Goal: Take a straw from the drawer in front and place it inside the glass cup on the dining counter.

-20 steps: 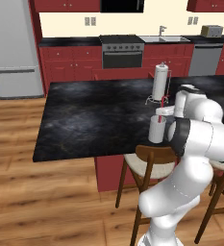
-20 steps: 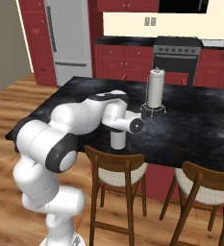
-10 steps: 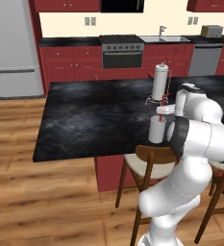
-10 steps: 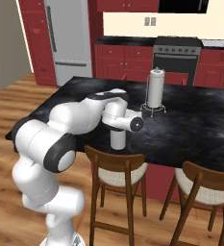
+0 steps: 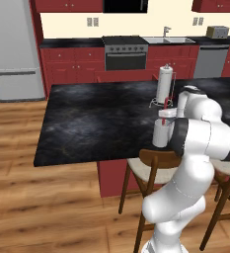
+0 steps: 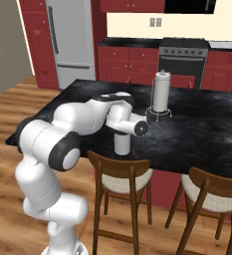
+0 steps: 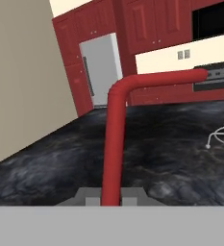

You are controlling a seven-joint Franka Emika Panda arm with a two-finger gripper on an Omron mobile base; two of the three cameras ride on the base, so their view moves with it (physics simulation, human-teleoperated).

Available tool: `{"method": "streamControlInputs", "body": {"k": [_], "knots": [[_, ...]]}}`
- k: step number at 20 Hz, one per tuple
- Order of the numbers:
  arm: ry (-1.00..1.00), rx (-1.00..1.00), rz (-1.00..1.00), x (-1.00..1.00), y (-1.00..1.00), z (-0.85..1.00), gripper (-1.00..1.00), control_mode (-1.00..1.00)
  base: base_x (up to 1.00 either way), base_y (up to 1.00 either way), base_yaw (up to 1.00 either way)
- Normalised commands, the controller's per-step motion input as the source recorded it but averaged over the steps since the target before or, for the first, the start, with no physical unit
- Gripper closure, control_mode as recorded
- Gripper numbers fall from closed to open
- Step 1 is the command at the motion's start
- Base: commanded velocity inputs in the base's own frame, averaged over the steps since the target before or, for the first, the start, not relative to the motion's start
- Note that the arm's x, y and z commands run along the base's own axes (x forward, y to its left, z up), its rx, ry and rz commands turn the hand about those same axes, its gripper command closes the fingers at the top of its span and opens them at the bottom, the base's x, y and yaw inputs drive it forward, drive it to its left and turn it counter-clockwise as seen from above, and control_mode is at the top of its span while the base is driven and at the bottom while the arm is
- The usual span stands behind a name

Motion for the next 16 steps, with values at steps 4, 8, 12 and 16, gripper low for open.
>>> {"method": "streamControlInputs", "body": {"k": [4,8,12,16], "knots": [[0.00,0.00,0.00,0.00,-0.01,-0.28,1.00,-1.00,0.00,0.00,0.00],[0.00,0.00,0.00,0.00,0.00,-0.27,1.00,-1.00,0.00,0.00,0.00],[0.00,-0.02,0.00,0.00,0.00,-0.28,1.00,-1.00,0.00,0.00,0.00],[0.00,-0.02,0.00,0.00,0.00,-0.23,1.00,-1.00,0.00,0.00,0.00]]}}
